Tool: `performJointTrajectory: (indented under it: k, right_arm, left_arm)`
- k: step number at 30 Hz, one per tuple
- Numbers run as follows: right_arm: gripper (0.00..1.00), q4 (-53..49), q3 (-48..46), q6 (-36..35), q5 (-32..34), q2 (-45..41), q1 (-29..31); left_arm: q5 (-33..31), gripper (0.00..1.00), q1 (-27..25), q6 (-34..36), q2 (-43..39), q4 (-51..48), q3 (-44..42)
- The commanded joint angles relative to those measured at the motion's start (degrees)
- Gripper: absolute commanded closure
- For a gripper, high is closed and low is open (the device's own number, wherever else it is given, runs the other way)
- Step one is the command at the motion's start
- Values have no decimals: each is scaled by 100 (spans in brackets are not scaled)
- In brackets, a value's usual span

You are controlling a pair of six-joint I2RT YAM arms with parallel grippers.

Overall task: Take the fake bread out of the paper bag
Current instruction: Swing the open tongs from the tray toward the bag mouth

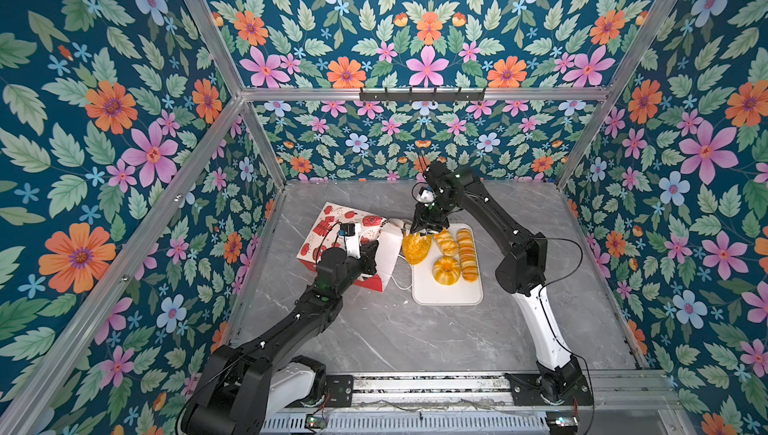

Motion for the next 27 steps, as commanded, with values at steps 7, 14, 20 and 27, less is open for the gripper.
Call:
performJointTrajectory:
  k: [7, 14, 20, 27]
  right_arm:
    - [65, 140, -884, -63, 42, -482, 40]
    - [65, 243, -1525, -147, 170, -899, 36]
    - [65, 853, -1409, 38, -21, -944, 35]
    - [65, 1686, -950, 248, 277, -963, -47]
  left_arm:
    - [29, 100, -7, 46, -52, 54, 28]
    - [1, 100, -11, 91, -96, -45, 44]
    - [9, 100, -9, 90, -107, -110, 101]
    - [-20, 100, -9, 134, -232, -327, 184]
